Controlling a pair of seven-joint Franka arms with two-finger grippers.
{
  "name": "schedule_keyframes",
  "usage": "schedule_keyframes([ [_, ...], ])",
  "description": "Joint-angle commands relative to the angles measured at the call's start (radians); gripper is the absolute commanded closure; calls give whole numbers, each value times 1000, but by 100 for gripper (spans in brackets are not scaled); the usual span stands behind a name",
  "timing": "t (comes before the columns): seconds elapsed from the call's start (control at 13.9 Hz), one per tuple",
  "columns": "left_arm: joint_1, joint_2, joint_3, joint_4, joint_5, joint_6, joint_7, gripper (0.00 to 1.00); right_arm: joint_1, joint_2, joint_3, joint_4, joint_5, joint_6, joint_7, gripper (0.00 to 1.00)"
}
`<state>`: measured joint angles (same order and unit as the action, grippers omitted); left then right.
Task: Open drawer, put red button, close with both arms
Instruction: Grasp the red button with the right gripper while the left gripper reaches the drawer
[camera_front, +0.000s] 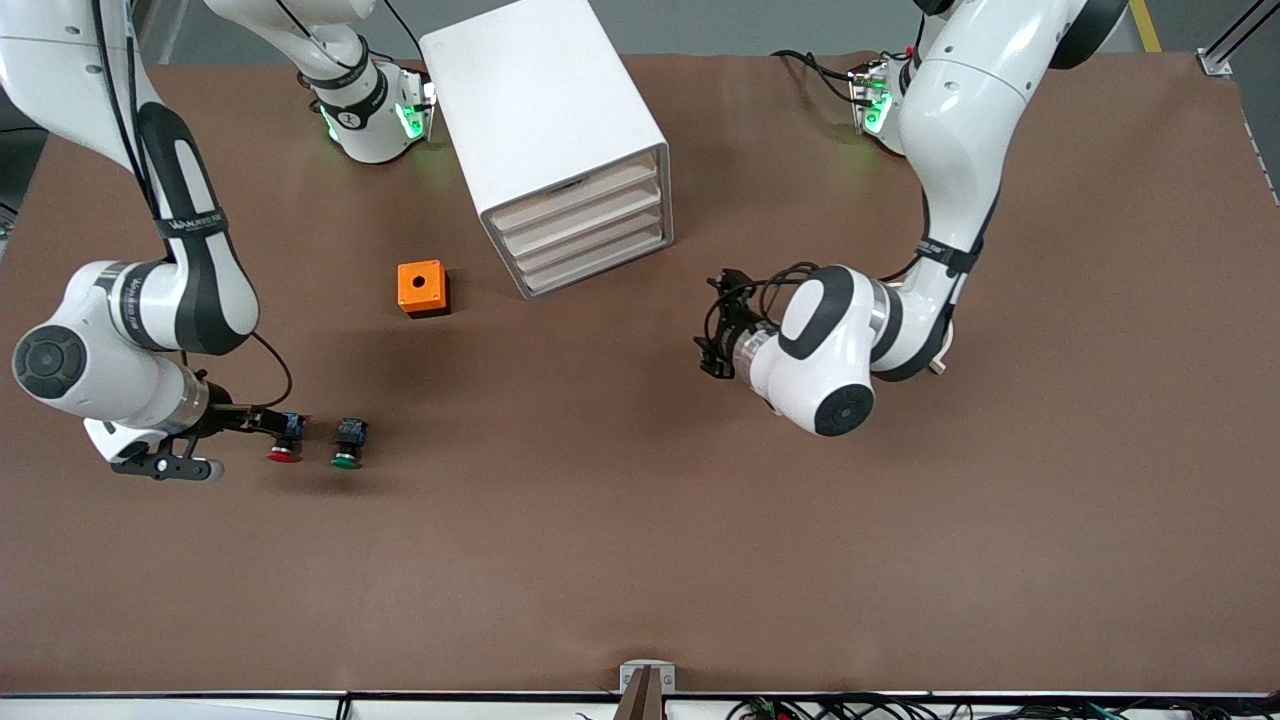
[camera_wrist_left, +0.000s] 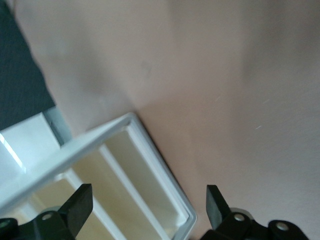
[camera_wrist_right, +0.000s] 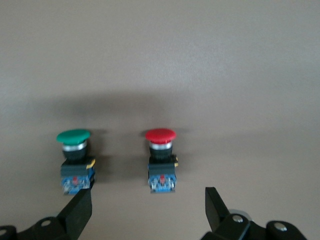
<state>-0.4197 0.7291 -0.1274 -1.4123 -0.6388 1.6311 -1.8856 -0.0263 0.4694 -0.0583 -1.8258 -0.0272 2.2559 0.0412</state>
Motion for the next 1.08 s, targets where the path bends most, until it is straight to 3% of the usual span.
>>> schedule_keyframes([
  [0.0, -19, 21, 6, 23, -108, 1, -133, 0, -21, 54, 11, 5, -16, 42, 26, 0],
  [0.22, -79, 38, 6, 21, -191, 1, -260, 3, -23, 84, 11, 5, -19, 56, 25, 0],
  [0.5, -135, 68, 6, 19, -338, 0, -337, 28, -27, 133, 11, 5, -19, 59, 17, 0],
  [0.79, -181, 95, 6, 19, -354, -2, -407, 32, -32, 155, 11, 6, -19, 76, 14, 0],
  [0.86, -185, 95, 6, 19, -354, -5, -427, 33, -32, 156, 11, 8, -19, 77, 16, 7],
  [1.0, -200, 101, 6, 16, -355, -7, -473, 39, -32, 163, 11, 11, -19, 77, 23, 33],
])
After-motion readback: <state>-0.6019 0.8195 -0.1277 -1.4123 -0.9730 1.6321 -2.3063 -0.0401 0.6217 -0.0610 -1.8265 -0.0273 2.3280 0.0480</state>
